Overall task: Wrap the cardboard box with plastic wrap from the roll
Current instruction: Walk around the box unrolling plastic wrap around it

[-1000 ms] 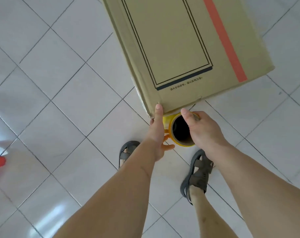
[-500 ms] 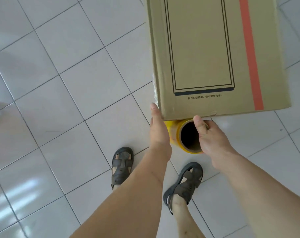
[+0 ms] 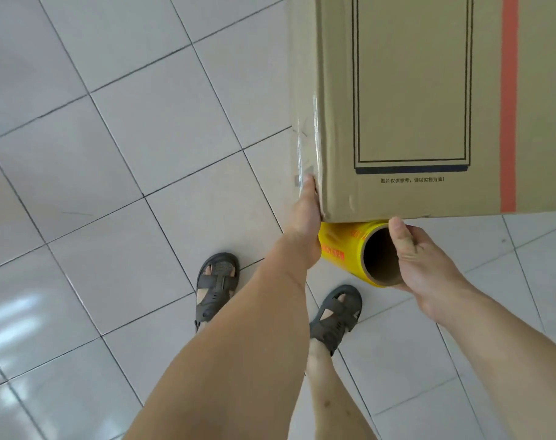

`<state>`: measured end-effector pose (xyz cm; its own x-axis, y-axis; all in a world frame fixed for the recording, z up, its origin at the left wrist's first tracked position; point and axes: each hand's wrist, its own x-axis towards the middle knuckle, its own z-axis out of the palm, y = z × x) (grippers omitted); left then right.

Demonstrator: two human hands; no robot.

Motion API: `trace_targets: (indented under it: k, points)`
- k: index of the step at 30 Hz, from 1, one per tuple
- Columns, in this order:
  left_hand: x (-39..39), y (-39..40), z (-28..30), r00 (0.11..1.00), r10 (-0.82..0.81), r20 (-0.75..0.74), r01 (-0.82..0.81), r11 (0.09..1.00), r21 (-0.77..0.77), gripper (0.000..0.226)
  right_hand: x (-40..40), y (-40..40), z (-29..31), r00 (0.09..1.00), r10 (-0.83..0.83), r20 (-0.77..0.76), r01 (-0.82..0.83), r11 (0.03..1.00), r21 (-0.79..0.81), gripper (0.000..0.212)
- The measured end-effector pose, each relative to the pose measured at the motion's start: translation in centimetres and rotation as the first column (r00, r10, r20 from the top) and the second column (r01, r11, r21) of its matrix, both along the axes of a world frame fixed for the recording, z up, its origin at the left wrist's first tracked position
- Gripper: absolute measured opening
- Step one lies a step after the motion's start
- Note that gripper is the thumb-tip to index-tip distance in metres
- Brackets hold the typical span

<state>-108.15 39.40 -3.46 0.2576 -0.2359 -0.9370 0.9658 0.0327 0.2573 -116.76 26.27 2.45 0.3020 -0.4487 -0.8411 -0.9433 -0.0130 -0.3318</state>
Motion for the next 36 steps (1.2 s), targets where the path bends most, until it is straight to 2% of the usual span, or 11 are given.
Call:
trace_targets:
  k: [6,10,13,18,22,24,26,30,32,34,36]
  points:
    - [-0.9,-0.5,-4.2,0.983,0.179,-0.034,-0.177,0.983,0.052,0.101,0.1,-0.2,0.0,0.999,0.033,-0.002,-0.033,0.999,-0.002,0.064]
    - [-1.2,-1.0,-4.7,0.999,0.042,-0.006,-0.042,0.999,0.026,0.075,-0.1,-0.7,-0.2,0.999,0.032,0.016,-0.032,0.999,-0.023,0.057]
    - [-0.7,-0.7,-5.5,0.994,0.108,-0.026,-0.106,0.993,0.048,0.077,-0.1,-0.9,-0.3,0.999,0.027,0.022,-0.027,1.0,-0.011,0.055]
    - [-0.8,-1.8,-6.9,0.994,0.108,0.0,-0.108,0.993,0.042,0.057,-0.8,-1.7,-1.1,0.998,-0.032,0.048,0.031,0.999,0.013,0.061]
    - [-1.7,-1.9,-4.7,0.988,0.152,-0.021,-0.15,0.984,0.096,0.083,-1.0,-1.8,-1.0,0.981,-0.19,0.035,0.183,0.972,0.147,0.06]
    - [-3.3,-2.3,-1.7,0.985,0.173,0.024,-0.174,0.98,0.095,0.09,-1.0,-1.6,-0.4,0.975,-0.219,0.04,0.206,0.956,0.21,0.049]
    - [-5.6,-2.7,0.9,0.99,0.093,0.106,-0.105,0.989,0.108,0.102,-1.4,-1.2,-0.3,0.968,-0.243,0.06,0.224,0.947,0.23,0.036]
    - [-7.3,-3.7,3.2,0.974,-0.189,0.121,0.167,0.97,0.177,0.151,-2.6,-1.1,0.0,0.975,-0.196,0.105,0.178,0.971,0.162,0.039]
    - [-6.9,-4.2,3.5,0.96,-0.274,0.055,0.262,0.951,0.163,0.147,-2.9,-1.5,0.5,0.986,-0.116,0.116,0.104,0.989,0.109,0.035]
    - [-6.0,-4.8,4.3,0.941,-0.337,0.0,0.334,0.933,0.134,0.141,-3.0,-2.1,0.7,0.992,-0.033,0.121,0.022,0.996,0.09,0.046]
    - [-5.4,-5.6,4.5,0.936,-0.35,-0.029,0.351,0.927,0.135,0.116,-3.2,-2.8,0.3,0.988,-0.031,0.149,0.016,0.995,0.1,0.056]
